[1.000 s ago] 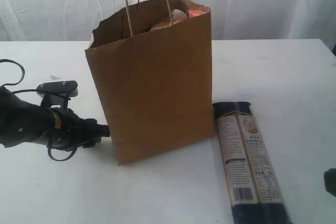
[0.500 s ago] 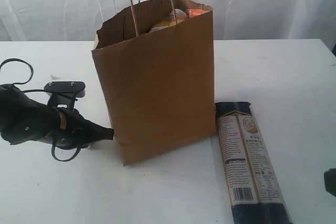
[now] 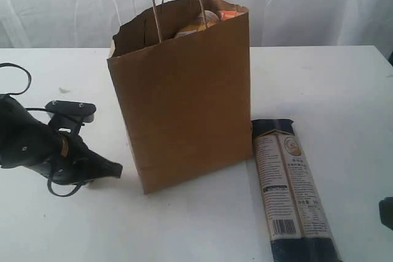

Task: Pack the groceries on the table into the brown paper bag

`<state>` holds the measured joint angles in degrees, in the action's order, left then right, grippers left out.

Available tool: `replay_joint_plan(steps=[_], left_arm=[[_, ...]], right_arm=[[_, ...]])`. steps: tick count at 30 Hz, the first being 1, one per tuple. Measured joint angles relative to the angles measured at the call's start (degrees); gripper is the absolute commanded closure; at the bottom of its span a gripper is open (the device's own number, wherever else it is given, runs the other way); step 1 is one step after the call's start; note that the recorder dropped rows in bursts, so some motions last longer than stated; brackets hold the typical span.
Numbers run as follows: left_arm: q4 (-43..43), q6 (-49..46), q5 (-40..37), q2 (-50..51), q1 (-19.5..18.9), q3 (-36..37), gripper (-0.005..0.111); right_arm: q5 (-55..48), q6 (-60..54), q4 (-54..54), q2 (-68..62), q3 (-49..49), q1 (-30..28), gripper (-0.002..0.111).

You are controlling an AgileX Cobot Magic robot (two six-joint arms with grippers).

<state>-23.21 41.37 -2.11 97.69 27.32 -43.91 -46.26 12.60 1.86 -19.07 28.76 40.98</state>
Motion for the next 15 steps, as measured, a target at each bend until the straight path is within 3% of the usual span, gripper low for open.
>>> replay_joint_plan(steps=[5,15], left_arm=[[-0.3,-0.2,-5.2,-5.2,-0.7,0.8,0.107],[-0.4,-0.3,-8.4,-23.3,-2.7,-0.1,0.107]], right_arm=[[0.0,0.0,0.0,0.0,0.0,0.0,0.108],[0.0,0.0,-0.4,0.0,0.0,0.0,0.108]])
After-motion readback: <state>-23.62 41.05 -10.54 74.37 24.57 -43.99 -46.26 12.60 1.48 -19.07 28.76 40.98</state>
